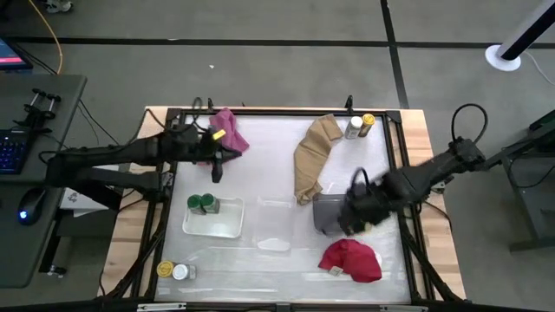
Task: Sort spices by type
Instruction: Put the bottom right yellow seasoning bottle into the black bin
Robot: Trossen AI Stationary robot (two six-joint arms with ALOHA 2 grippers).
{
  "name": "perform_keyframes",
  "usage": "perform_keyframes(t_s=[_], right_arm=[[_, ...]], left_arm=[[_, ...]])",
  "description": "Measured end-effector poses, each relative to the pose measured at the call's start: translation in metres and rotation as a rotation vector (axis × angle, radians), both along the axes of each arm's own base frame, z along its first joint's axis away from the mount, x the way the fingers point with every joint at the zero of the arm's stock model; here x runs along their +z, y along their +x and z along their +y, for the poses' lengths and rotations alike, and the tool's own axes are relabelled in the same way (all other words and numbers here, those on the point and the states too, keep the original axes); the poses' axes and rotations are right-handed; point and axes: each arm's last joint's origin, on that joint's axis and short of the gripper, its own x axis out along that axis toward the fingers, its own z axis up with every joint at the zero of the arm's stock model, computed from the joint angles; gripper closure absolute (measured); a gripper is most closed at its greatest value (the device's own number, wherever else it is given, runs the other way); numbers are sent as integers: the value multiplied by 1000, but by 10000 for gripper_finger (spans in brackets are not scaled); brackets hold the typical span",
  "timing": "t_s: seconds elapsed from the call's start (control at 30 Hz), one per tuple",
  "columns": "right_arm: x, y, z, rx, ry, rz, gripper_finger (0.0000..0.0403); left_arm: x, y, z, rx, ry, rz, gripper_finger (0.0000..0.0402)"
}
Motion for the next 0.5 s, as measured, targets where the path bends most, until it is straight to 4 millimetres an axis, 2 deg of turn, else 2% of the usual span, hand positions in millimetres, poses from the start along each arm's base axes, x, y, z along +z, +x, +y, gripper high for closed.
perform_keyframes(t_s=[0.1, 0.23, 0.37, 0.5], right_arm=[[-5, 10, -30, -10, 10, 86, 186], [-15, 22, -59, 9, 40, 157, 186], [-31, 40, -78, 37, 55, 190, 186], [-55, 59, -86, 123, 91, 246, 186]], left_arm=[[-4, 8, -3, -60, -53, -35, 402], [-2, 15, -7, -84, -55, -86, 401], [3, 14, -8, -87, -56, -129, 402], [8, 9, -9, -83, -65, -154, 402]])
